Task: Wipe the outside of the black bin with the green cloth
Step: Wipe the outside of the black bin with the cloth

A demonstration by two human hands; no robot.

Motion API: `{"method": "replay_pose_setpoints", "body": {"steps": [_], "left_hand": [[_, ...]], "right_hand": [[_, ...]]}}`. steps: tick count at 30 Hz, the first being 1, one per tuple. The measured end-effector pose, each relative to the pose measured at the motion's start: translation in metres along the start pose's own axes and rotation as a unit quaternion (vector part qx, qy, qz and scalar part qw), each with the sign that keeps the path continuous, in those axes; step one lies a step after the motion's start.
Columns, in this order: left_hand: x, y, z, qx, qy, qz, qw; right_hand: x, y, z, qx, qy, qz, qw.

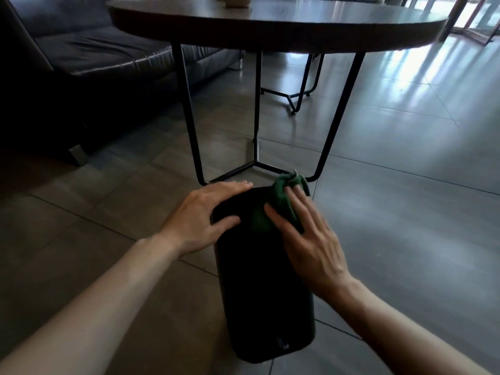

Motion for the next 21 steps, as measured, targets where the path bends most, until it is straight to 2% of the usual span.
{"method": "replay_pose_setpoints", "body": {"steps": [2, 4, 7, 9, 12, 15, 17, 19, 21], "left_hand": [[0.001, -0.004, 0.003, -0.008, 0.009, -0.001, 1.0], [0.007, -0.009, 0.002, -0.018, 0.025, -0.015, 0.999], [0.01, -0.013, -0.001, -0.017, 0.03, -0.021, 0.999], [0.007, -0.013, 0.001, -0.009, 0.025, -0.009, 1.0], [0.003, -0.008, 0.003, -0.007, 0.016, -0.003, 1.0], [0.003, -0.005, 0.004, -0.008, 0.013, -0.006, 1.0], [0.002, -0.004, 0.005, -0.012, 0.01, -0.002, 1.0], [0.003, -0.003, 0.005, -0.013, 0.003, -0.004, 1.0], [0.006, -0.003, 0.002, -0.009, 0.008, -0.011, 1.0]], "right_hand": [[0.014, -0.014, 0.009, 0.018, 0.013, -0.034, 0.999], [0.033, -0.038, 0.02, 0.048, 0.027, -0.133, 0.99], [0.061, -0.081, 0.037, 0.109, 0.01, -0.304, 0.946], [0.065, -0.091, 0.038, 0.131, 0.008, -0.358, 0.924], [0.048, -0.062, 0.027, 0.105, 0.047, -0.324, 0.939], [0.03, -0.017, 0.021, 0.03, 0.032, -0.184, 0.982], [0.034, -0.009, 0.02, 0.009, 0.042, -0.122, 0.992], [0.046, -0.033, 0.026, 0.043, 0.059, -0.162, 0.984], [0.069, -0.073, 0.034, 0.111, 0.075, -0.29, 0.948]]}}
Point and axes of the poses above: each hand's wrist, its own y-axis towards the middle knuckle, its own z-axis out of the palm, x = y × z, the point moved 3 cm from there along y, towards the middle knuckle, and after that the axes turned 2 degrees about -x, right-handed, at the moved point
